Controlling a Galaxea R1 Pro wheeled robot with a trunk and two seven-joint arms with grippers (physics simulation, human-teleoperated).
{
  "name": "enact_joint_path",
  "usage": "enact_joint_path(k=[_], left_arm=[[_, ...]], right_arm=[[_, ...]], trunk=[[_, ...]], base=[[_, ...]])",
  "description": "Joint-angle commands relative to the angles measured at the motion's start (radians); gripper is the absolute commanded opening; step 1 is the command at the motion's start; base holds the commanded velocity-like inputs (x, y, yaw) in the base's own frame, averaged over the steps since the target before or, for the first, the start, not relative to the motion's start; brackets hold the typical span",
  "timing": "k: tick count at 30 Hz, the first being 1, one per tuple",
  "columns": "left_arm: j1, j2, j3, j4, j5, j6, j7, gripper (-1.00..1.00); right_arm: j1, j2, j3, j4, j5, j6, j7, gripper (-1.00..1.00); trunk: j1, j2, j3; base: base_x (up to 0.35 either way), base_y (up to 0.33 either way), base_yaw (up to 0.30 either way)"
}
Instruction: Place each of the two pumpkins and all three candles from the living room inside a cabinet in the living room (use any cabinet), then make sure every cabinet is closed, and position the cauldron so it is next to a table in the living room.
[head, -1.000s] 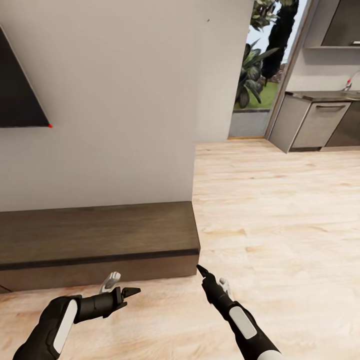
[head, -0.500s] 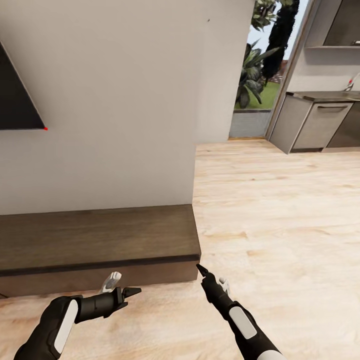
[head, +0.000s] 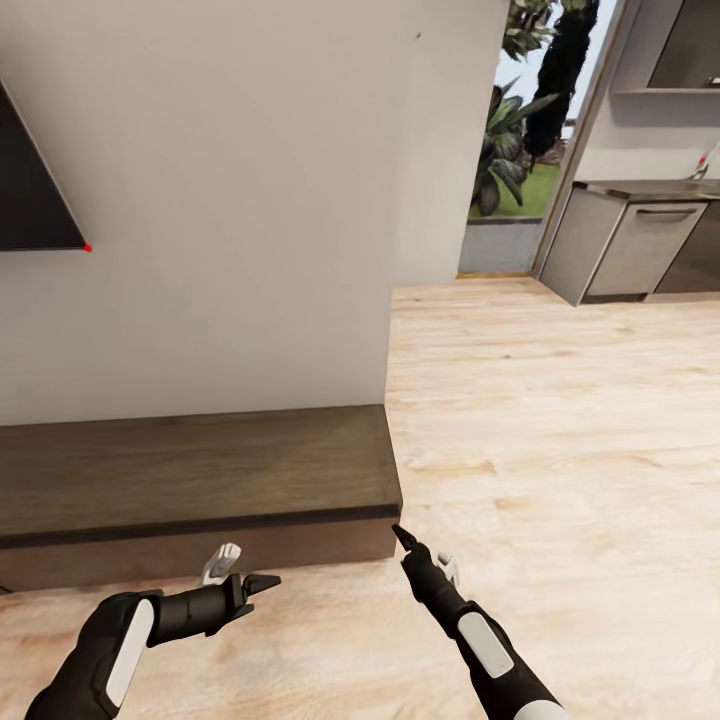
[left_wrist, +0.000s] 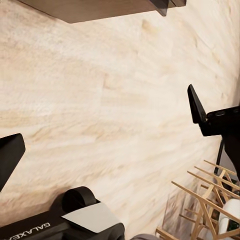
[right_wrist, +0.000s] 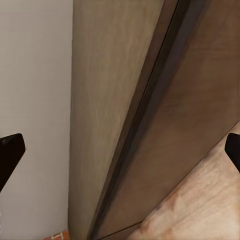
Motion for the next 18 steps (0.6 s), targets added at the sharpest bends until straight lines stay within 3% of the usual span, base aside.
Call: enact_joint_path(k=[1,18], left_arm=[[0.0,0.001,0.001,0.0,0.0,0.0,0.0,1.0],[0.0,0.001,0.001,0.0,0.0,0.0,0.0,1.0]], right_arm=[[0.0,0.0,0.0,-0.001,0.0,0.0,0.006,1.0],[0.001,0.004,-0.002,-0.001,-0.001,-0.002,0.013,1.0]], trunk=[[0.004,-0.007,-0.003],[0.069,-0.126,-0.056]], base=[[0.0,0.0,0.0],[0.0,0.0,0.0]])
